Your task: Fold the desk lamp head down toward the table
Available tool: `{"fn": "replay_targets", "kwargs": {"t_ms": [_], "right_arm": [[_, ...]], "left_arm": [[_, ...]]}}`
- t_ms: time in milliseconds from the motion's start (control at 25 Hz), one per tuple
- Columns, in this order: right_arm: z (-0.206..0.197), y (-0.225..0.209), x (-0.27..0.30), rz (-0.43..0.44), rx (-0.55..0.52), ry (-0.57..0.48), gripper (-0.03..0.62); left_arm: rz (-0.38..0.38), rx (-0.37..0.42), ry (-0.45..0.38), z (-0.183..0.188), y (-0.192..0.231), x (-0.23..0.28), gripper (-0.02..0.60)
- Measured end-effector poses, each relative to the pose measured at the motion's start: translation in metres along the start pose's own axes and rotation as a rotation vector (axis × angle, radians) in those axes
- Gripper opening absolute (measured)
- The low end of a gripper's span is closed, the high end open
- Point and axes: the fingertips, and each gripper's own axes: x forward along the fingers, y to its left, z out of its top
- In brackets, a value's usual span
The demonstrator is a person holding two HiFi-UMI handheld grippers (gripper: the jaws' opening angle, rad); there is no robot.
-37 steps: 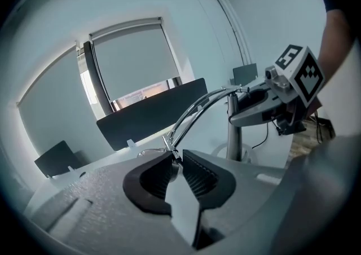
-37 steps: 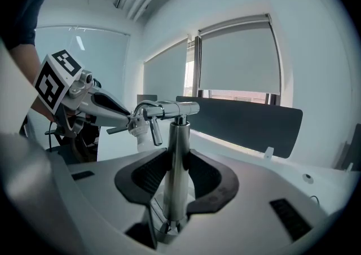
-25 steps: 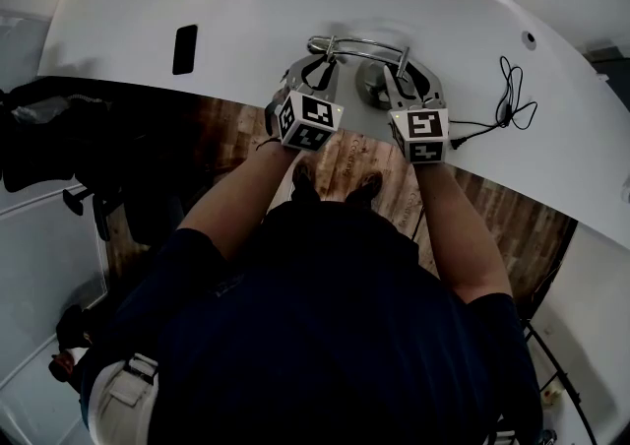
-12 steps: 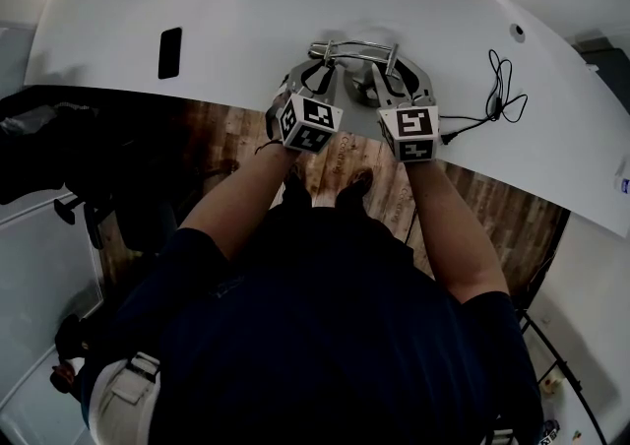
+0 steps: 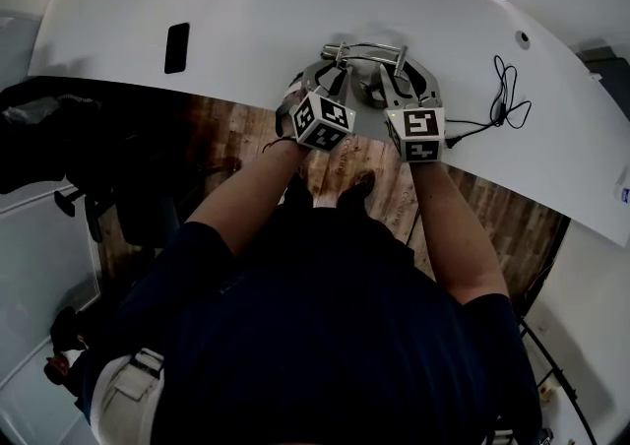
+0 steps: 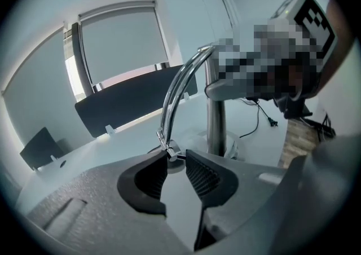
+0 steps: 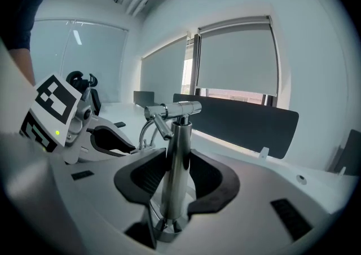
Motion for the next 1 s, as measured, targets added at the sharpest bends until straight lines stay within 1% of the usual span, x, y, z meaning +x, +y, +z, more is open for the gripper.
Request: {"fn": "replay_targets", "kwargs": {"t_ms": [80, 160, 240, 360, 520, 640, 760, 920, 1000], "right_arm": [[0.001, -0.002, -0.001, -0.016, -0.023, 0.017, 0.140], [0.002, 0.001, -0.002, -0.022, -0.023, 0.024, 0.140], [0.001, 0.002, -0.008, -0.022, -0.006, 0.026, 0.142], [0.001, -0.001, -0.029, -0.037, 0.017, 0.023, 0.143], [0.011, 0.010, -0.061, -0.037, 0.072, -0.001, 0.143], [0.030, 0.035, -0.084, -0.003, 0.094, -0.039, 0.140], [0.056, 0.059, -0.106, 0.039, 0.112, -0.091, 0.125], [0.090, 0.081, -0.134, 0.090, 0.126, -0.149, 0.076], [0.106, 0.089, -0.148, 0.108, 0.123, -0.181, 0.057]], "left_arm": [[-0.009, 0.015, 0.006, 0.003, 0.000, -0.003, 0.098], [-0.004, 0.006, -0.006, 0.010, 0.008, -0.016, 0.097], [0.009, 0.021, -0.039, 0.018, 0.016, -0.029, 0.097], [0.021, 0.046, -0.109, 0.028, 0.022, -0.049, 0.097], [-0.001, 0.019, -0.175, 0.052, 0.021, -0.093, 0.097], [-0.047, 0.001, -0.259, 0.070, 0.015, -0.126, 0.097], [-0.109, -0.047, -0.330, 0.088, 0.009, -0.159, 0.096], [-0.222, -0.135, -0.393, 0.110, -0.001, -0.198, 0.059], [-0.271, -0.159, -0.431, 0.123, -0.005, -0.217, 0.027]]}}
